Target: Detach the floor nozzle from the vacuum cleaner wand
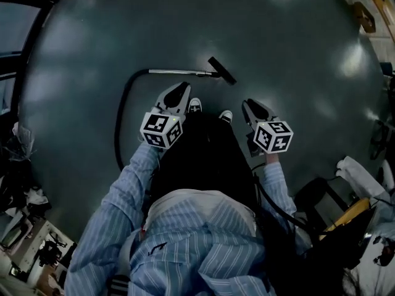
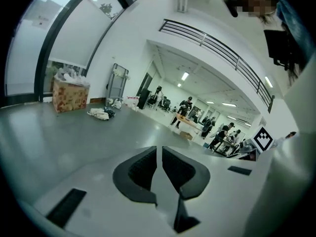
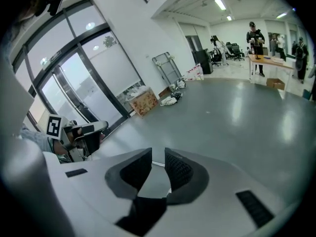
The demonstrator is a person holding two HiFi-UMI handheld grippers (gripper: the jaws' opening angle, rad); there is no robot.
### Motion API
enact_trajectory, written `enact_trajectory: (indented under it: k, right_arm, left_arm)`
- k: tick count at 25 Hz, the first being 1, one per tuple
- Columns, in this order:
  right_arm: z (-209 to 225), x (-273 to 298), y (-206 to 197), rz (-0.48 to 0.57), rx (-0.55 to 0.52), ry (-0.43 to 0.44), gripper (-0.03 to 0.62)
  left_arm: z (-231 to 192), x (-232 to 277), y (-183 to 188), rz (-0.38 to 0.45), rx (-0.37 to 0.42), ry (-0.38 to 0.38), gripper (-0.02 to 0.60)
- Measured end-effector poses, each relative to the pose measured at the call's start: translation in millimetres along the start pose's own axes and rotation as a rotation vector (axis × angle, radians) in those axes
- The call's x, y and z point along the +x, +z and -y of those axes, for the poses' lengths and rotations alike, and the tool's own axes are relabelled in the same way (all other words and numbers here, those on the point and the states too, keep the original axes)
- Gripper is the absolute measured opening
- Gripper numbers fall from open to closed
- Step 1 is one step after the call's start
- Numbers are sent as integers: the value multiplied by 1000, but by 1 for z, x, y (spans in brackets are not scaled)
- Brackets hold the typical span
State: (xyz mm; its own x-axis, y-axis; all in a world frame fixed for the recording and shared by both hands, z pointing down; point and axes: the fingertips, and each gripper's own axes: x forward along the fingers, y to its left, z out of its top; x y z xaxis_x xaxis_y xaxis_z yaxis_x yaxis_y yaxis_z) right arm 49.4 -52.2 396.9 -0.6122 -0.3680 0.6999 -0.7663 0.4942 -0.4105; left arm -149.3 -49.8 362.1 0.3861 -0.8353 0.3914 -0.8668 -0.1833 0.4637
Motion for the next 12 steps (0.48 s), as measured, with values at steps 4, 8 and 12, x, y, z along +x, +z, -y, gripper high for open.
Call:
enact_trajectory:
  k: [4,8,12]
  right_arm:
    - [33,28,-9,-61,12,-9,94]
    - [74,73,-29,-152,-20,-16,98]
    - [122,130,-48,-185,-57,-38,103]
  left_arm:
    - [-21,40,-22,-93,-6,1,20]
    - [-41,84,-41,-120,12,9,19]
    - [-69,137,-79,-155,-29,31,12]
